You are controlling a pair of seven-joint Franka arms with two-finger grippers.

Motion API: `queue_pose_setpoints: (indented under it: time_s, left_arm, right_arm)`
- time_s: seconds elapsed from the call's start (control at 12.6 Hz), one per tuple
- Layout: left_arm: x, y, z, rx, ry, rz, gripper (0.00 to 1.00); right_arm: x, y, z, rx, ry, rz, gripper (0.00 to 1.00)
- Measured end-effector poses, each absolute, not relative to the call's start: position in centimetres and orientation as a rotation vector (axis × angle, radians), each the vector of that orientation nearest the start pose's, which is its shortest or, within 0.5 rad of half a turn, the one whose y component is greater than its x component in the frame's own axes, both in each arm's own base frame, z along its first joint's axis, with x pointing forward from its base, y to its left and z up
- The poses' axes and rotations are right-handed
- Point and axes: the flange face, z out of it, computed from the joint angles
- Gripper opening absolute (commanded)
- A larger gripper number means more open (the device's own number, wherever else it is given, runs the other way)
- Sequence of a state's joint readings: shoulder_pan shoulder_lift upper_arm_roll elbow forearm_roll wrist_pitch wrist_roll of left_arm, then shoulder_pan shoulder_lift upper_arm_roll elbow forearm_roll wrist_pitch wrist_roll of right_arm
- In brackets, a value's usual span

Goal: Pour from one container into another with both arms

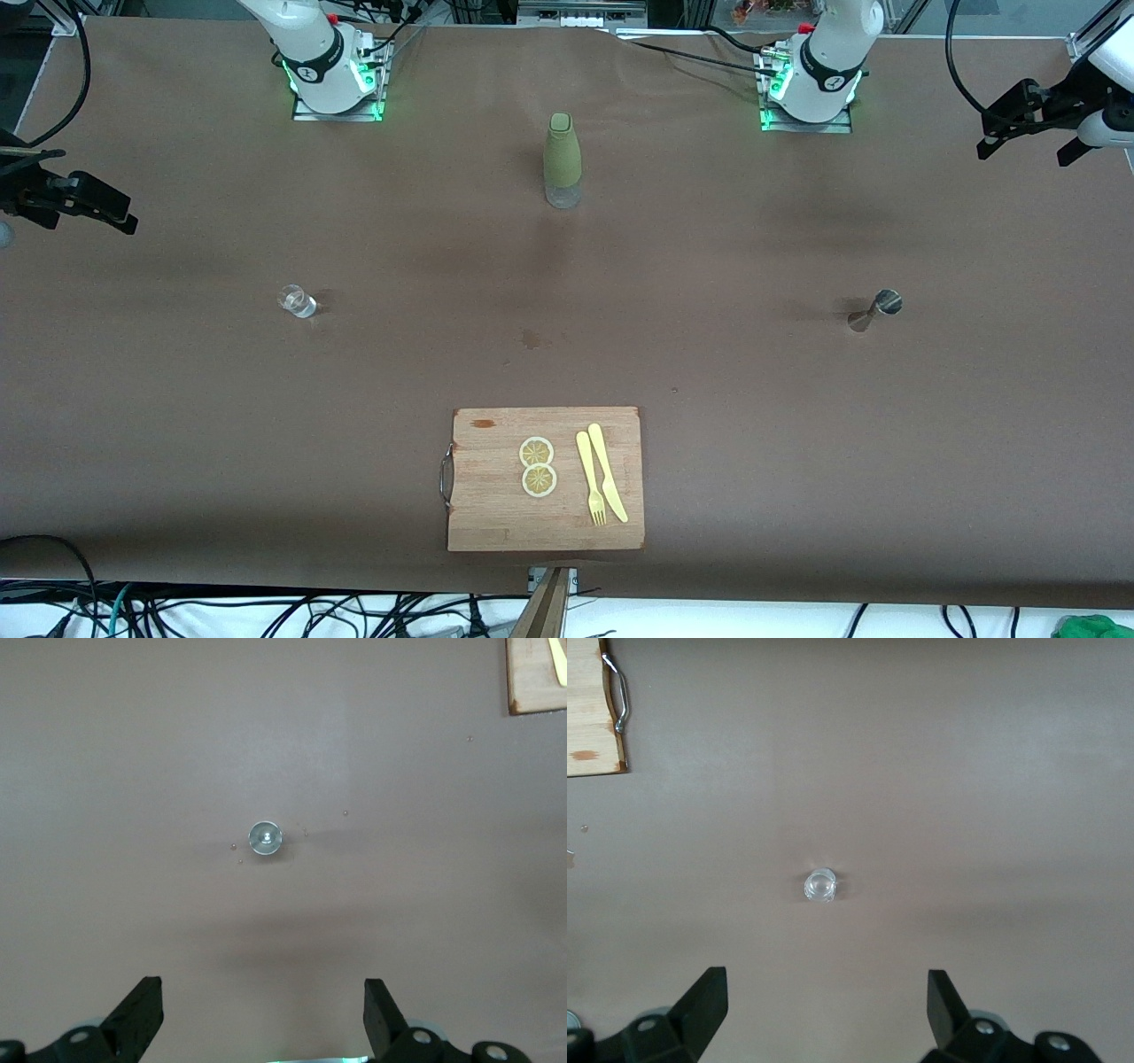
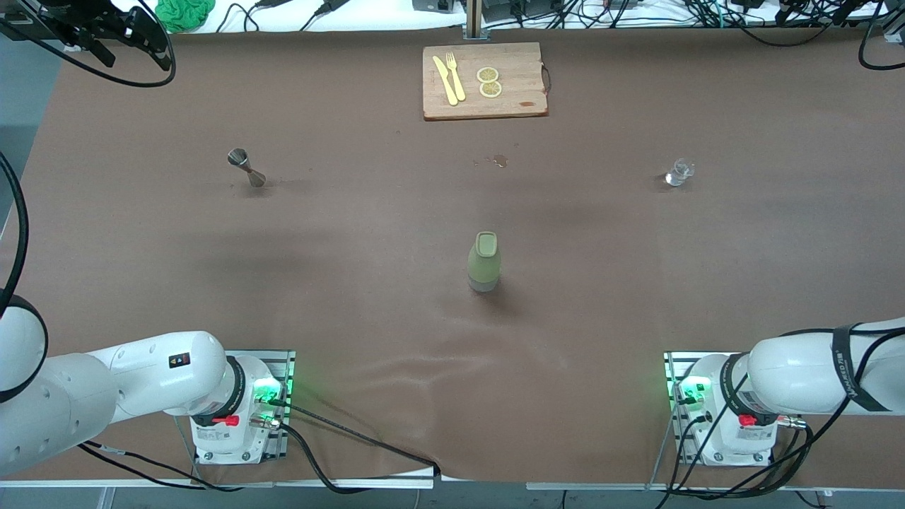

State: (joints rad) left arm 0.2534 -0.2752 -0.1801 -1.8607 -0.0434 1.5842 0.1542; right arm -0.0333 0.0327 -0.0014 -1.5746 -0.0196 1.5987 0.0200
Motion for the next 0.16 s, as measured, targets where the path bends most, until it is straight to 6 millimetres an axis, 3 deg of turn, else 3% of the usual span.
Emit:
queue_pose_setpoints:
  time_s: [0.16]
  left_arm:
    - [46.73,1.88,62.24,-3.136,0.114,0.024,1.00]
  right_arm:
    - [56.62,-2.17,60.68,-3.160,0.086,0.014,1.00]
